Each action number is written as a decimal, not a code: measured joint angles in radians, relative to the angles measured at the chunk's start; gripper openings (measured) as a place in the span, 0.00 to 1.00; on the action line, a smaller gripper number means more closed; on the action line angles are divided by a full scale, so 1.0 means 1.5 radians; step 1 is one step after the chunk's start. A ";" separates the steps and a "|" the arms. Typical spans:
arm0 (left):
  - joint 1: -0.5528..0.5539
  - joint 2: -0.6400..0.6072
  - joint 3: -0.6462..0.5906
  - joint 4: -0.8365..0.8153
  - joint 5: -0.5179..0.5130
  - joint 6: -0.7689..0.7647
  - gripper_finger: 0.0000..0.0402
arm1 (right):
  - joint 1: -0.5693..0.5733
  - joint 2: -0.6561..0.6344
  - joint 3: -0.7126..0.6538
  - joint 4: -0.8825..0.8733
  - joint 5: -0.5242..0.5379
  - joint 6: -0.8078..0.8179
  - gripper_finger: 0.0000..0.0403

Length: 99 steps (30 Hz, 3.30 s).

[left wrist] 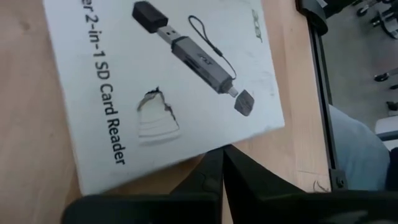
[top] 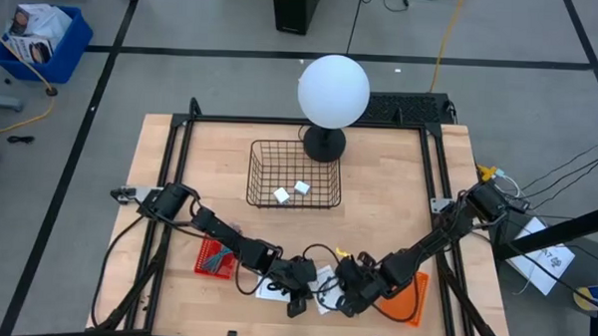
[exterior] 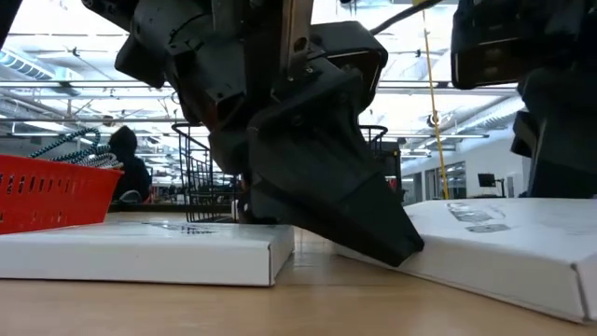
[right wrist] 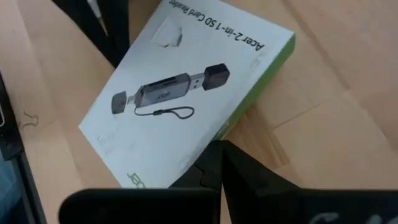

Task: Pick and place items into bin
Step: Put the right white card reader box into the orange basket

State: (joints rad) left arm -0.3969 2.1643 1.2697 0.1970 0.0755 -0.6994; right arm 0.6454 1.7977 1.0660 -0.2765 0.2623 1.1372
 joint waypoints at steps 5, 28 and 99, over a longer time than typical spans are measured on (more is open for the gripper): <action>0.001 0.000 0.000 0.000 0.010 0.006 0.04 | 0.011 0.000 0.000 0.003 0.017 0.001 0.00; 0.001 0.000 0.000 -0.012 0.038 0.035 0.01 | 0.042 -0.005 0.003 0.057 0.088 -0.038 0.00; 0.010 0.001 0.001 0.056 -0.022 0.027 0.06 | -0.071 -0.013 0.001 -0.064 -0.086 -0.143 0.00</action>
State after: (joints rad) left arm -0.3823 2.1662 1.2713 0.2810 0.0422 -0.6596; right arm 0.5391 1.7781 1.0680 -0.3718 0.1332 0.9221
